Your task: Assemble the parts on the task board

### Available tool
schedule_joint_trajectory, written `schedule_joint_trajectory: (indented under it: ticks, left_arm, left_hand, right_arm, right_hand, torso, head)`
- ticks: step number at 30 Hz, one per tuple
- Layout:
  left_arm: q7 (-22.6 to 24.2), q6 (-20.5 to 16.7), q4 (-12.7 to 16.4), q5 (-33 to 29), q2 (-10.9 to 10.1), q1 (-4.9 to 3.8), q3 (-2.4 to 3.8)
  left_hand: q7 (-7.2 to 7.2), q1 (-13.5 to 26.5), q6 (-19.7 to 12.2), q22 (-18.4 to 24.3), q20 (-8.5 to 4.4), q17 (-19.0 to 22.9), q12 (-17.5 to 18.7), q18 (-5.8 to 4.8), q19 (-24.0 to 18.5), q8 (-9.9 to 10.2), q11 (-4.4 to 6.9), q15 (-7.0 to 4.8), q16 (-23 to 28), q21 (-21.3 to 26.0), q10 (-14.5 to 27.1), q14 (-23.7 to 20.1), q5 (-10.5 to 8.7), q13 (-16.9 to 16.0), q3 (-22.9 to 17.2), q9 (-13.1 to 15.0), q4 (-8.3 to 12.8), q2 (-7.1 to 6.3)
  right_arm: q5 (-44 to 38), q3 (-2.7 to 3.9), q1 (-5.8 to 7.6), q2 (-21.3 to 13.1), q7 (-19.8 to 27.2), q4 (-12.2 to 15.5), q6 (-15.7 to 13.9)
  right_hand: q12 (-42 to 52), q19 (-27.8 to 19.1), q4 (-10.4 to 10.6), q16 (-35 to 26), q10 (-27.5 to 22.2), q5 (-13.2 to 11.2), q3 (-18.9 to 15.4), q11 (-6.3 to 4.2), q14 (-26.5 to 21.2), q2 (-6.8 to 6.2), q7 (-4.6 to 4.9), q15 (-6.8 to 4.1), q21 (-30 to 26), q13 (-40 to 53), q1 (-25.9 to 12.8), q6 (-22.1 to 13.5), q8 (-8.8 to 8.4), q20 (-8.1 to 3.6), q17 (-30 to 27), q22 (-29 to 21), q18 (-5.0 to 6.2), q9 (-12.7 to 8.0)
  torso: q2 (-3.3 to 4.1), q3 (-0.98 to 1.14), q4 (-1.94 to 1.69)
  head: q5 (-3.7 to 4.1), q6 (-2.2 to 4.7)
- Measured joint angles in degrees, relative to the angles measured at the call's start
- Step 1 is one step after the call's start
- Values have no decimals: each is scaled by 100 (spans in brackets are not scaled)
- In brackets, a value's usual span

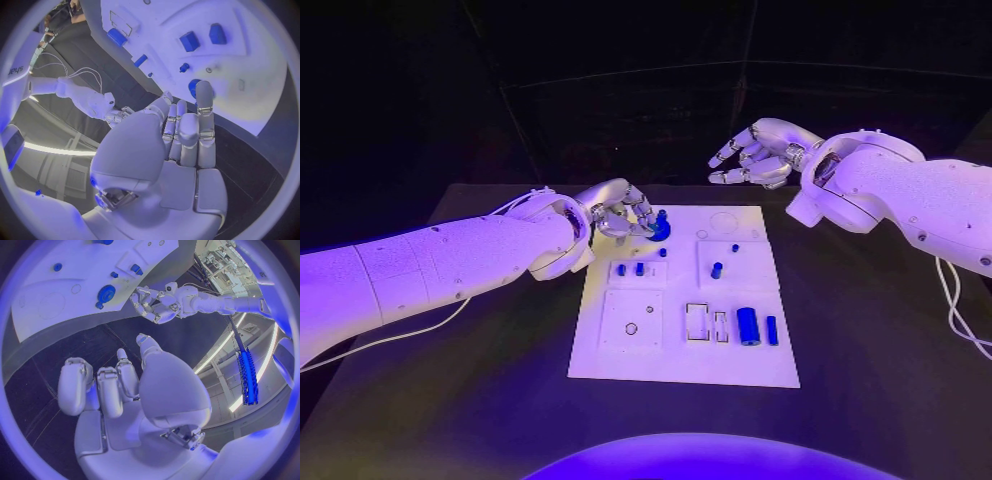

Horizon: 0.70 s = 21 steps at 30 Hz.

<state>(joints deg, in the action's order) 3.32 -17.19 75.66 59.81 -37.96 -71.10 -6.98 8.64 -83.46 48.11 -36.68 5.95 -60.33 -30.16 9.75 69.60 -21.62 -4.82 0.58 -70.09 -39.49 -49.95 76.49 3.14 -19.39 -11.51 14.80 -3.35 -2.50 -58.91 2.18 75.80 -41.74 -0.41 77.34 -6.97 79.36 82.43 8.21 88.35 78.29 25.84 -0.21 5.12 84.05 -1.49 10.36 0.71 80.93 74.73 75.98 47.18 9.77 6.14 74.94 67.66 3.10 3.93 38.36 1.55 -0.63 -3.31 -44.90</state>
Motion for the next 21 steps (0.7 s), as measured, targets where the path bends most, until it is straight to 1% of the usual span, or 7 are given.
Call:
schedule_joint_trajectory:
  ticks: [2,4,8,11,13,15,21]
  left_arm:
    - [125,57,-103,281,134,-2,0]
    - [195,125,-215,530,242,-3,1]
    - [246,323,-455,1036,430,-3,1]
    - [246,486,-593,1356,526,-1,1]
    - [238,583,-672,1540,585,5,1]
    - [228,650,-730,1677,637,14,1]
    - [189,789,-899,1951,786,24,1]
  left_hand:
    - [18,-19,77,-18,7,-114,353,-1,152,221,-45,18,-154,-31,-46,199,0,336,-138,-180,55,-93]
    - [13,-2,185,-251,10,-350,653,0,371,440,-62,17,-381,-301,-176,419,0,656,-298,-353,131,-194]
    - [-46,133,319,-811,5,-700,957,-1,699,702,-50,-16,-692,-872,-320,666,0,1019,-434,-555,241,-330]
    - [-47,221,381,-1039,-2,-779,1009,0,820,787,-39,-26,-775,-1098,-412,717,0,1133,-434,-626,240,-417]
    - [-50,244,460,-1177,-23,-797,1010,-94,897,817,-36,-26,-776,-1235,-495,717,0,1185,-433,-663,240,-440]
    - [-63,271,501,-1274,-39,-793,1045,-94,955,851,-8,-46,-802,-1336,-524,737,0,1239,-433,-694,240,-468]
    - [-61,271,579,-1416,-58,-758,1081,-93,1045,896,-8,-46,-802,-1476,-606,737,0,1325,-448,-745,255,-468]
  right_arm:
    - [0,0,0,9,3,-3,0]
    - [0,0,-1,17,5,-5,0]
    - [0,0,-1,34,11,-6,0]
    - [0,-1,-1,38,14,-8,1]
    - [0,-1,-1,42,16,-9,1]
    - [0,-1,-1,46,18,-9,1]
    - [0,0,-1,64,22,-8,1]
  right_hand:
    - [0,0,0,0,0,0,0,0,0,0,0,0,0,0,0,0,0,0,0,0,0,0]
    - [0,0,0,0,0,0,0,0,0,0,0,0,0,-2,0,0,0,0,0,0,0,0]
    - [0,0,0,0,0,0,0,0,0,0,0,0,0,-6,0,0,0,0,0,0,0,0]
    - [0,0,0,0,0,0,0,0,0,0,0,0,0,-5,0,0,0,0,-1,1,0,0]
    - [0,0,0,0,0,0,0,0,0,0,0,0,0,-5,0,0,0,0,-1,1,0,0]
    - [0,0,0,0,0,0,0,0,0,0,0,0,0,-5,0,0,0,0,-1,1,0,0]
    - [0,0,0,0,0,0,0,0,0,0,0,0,0,-5,0,0,0,0,-1,1,0,0]
  torso:
    - [0,1,1]
    - [0,1,1]
    - [0,2,2]
    - [0,2,2]
    - [0,2,2]
    - [-1,2,2]
    - [0,1,1]
  head:
    - [12,6]
    - [21,12]
    - [32,20]
    - [45,21]
    - [49,21]
    - [51,21]
    - [62,24]
